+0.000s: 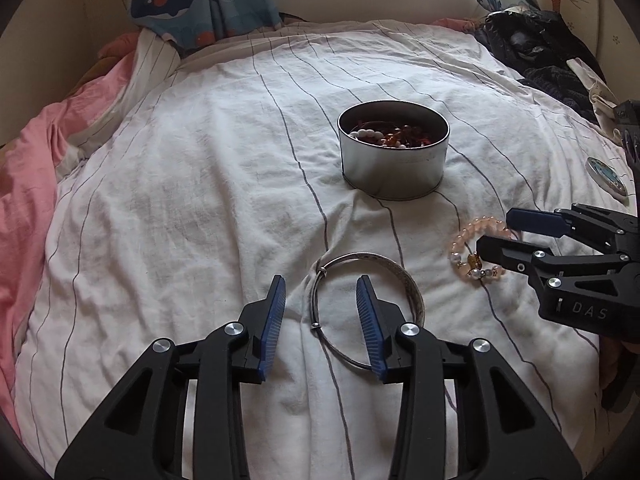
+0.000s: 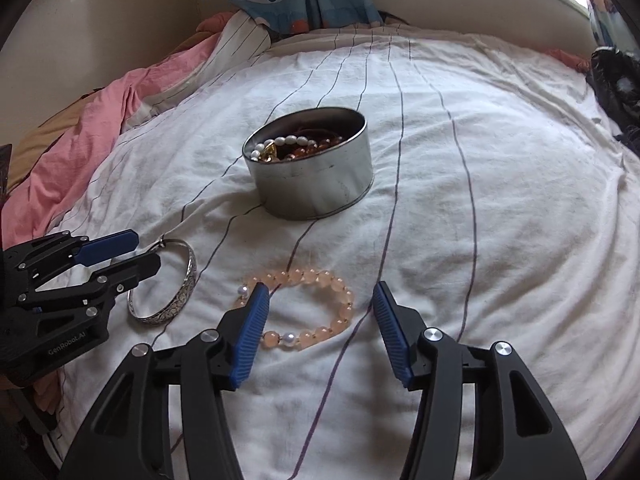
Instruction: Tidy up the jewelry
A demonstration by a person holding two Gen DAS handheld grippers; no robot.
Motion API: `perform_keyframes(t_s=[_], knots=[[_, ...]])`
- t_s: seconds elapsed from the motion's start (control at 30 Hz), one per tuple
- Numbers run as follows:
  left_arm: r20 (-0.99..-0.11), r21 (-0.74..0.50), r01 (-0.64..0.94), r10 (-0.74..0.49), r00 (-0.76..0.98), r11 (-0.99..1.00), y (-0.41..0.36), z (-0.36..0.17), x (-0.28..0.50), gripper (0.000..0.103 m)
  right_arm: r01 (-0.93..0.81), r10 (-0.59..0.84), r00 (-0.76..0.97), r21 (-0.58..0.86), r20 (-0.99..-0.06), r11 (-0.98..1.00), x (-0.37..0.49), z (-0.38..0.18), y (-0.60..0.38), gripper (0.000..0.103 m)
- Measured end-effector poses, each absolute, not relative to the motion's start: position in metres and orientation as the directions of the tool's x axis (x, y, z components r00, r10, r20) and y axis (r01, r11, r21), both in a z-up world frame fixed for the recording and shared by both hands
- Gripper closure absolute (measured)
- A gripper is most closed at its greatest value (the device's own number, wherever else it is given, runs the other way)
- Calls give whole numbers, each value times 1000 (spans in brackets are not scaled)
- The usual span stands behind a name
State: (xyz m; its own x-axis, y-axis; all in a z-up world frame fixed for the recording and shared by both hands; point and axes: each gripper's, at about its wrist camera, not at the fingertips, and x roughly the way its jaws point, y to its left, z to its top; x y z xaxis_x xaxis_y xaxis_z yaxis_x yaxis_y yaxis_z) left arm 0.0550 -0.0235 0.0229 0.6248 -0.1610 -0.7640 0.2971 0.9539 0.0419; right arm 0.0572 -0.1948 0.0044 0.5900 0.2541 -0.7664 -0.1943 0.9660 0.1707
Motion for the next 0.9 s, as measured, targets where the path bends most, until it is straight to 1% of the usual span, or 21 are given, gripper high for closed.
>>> perform_keyframes(t_s=[0.1, 0.17, 0.23, 0.33, 0.4, 0.43, 0.47, 0.53, 0.6, 0.67, 0.7, 0.77, 0.9], knots=[[-778, 3, 296, -184, 601, 955, -20, 20, 59, 68, -246, 309, 526, 205, -792, 947, 52, 1, -191, 59], [-790, -39, 290, -207, 577, 956, -16, 17, 63, 67, -293, 328, 478, 204, -815, 934, 41, 3, -188, 81], [-796, -71, 288, -229, 561, 955, -12, 14, 65, 67, -336, 341, 449, 197, -826, 921, 25, 7, -188, 81], [-795, -91, 287, -243, 555, 954, -10, 13, 65, 67, -345, 374, 480, 221, -794, 912, 11, 16, -195, 81], [-795, -93, 292, -248, 553, 952, -10, 12, 64, 66, -309, 384, 512, 252, -768, 917, 13, 19, -199, 72], [-795, -94, 297, -251, 552, 950, -11, 12, 64, 66, -290, 384, 525, 264, -760, 920, 15, 18, -199, 65], [-795, -98, 307, -260, 548, 947, -12, 11, 63, 66, -276, 377, 527, 266, -762, 924, 18, 14, -197, 64], [-797, -117, 342, -294, 528, 932, -15, 11, 60, 66, -268, 319, 509, 205, -800, 941, 24, 3, -189, 64], [-797, -132, 389, -331, 505, 912, -20, 13, 56, 66, -291, 269, 501, 133, -822, 947, 23, -1, -181, 67], [-797, -143, 415, -354, 490, 898, -23, 14, 52, 66, -293, 239, 501, 96, -832, 951, 19, 2, -184, 88], [-792, -159, 419, -369, 486, 894, -21, 15, 51, 66, -272, 214, 508, 80, -834, 959, 18, 3, -189, 93], [-783, -203, 404, -396, 480, 892, -16, 17, 52, 66, -217, 160, 526, 50, -835, 975, 17, 3, -201, 94], [-786, -191, 360, -362, 501, 913, -11, 15, 56, 66, -211, 194, 536, 92, -821, 973, 16, 6, -205, 94]])
